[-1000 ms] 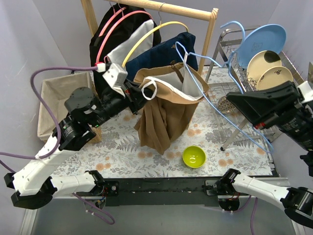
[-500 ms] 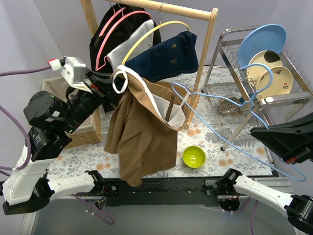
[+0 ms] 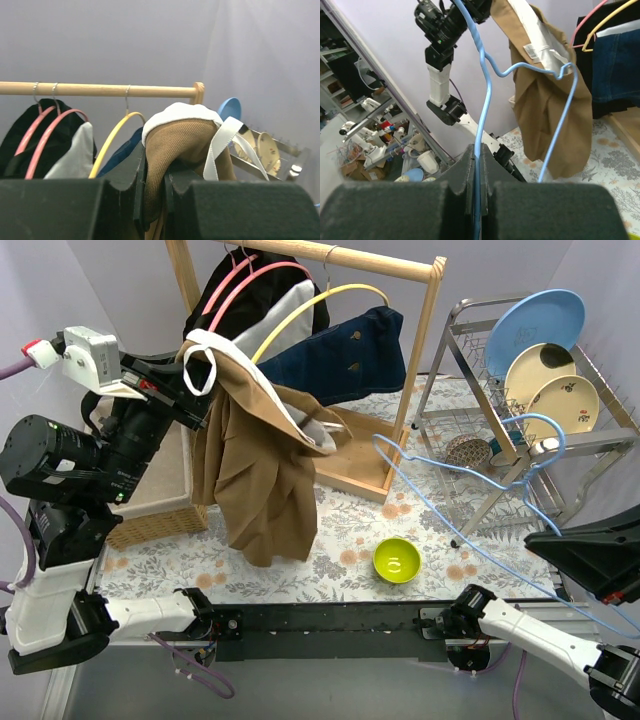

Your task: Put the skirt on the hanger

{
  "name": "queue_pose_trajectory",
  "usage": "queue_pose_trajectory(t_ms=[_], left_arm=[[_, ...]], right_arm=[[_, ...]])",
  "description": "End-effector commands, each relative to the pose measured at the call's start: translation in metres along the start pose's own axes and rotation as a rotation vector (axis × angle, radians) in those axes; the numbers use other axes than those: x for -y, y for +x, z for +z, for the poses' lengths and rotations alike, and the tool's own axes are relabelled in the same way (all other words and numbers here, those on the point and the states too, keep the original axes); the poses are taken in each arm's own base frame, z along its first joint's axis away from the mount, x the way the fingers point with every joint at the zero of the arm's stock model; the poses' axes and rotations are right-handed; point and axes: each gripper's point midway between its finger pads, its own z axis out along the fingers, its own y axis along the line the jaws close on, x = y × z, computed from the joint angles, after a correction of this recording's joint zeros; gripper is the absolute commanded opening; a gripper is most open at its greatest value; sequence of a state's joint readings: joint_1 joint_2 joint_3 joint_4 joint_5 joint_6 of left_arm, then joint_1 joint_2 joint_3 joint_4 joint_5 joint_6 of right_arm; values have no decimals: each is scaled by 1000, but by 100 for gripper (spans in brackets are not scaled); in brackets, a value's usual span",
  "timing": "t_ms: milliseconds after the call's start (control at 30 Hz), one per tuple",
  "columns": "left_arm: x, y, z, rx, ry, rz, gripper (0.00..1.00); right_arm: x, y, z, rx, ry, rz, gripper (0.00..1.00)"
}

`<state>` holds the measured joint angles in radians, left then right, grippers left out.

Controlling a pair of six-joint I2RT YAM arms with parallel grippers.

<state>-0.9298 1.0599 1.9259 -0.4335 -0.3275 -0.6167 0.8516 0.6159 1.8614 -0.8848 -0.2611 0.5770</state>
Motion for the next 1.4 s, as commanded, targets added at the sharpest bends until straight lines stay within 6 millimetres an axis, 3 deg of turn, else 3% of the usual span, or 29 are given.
queue_pose_trajectory(t_ms=[0, 100, 233, 367, 533, 633, 767, 900, 933, 1000, 1233, 1367], left_arm=[[-16, -22, -1, 84, -73, 38, 0], [-16, -7, 5, 61, -87, 50, 0], [-9, -12, 8, 76, -60, 21, 0], [-16, -45, 1, 153, -82, 16, 0], [-44, -93, -24, 253, -185, 64, 0], [-63, -108, -35, 288, -277, 111, 0], [-87, -105, -32, 249, -438, 301, 0], [-94, -92, -17, 212, -529, 422, 0], [-101, -101, -20, 243, -588, 428, 0], [-118, -99, -25, 184, -732, 527, 0], [-113, -96, -9, 215, -769, 560, 0], [-105, -74, 16, 189, -771, 629, 0]], right_arm=[[-29, -18, -17, 74, -110, -3, 1], [-30, -8, -10, 27, -137, 36, 1], [-1, 16, 2, -34, -46, 46, 1], [13, 15, 6, 12, 1, 35, 1], [30, 2, 6, 84, 91, -11, 1], [44, -3, 6, 128, 152, -39, 1], [53, -5, 14, 157, 169, -51, 1], [61, -2, 26, 148, 182, -57, 1], [64, -2, 28, 147, 190, -59, 1], [68, 0, 34, 134, 203, -67, 1], [70, 5, 48, 114, 176, -66, 1], [72, 12, 53, 97, 165, -64, 1]])
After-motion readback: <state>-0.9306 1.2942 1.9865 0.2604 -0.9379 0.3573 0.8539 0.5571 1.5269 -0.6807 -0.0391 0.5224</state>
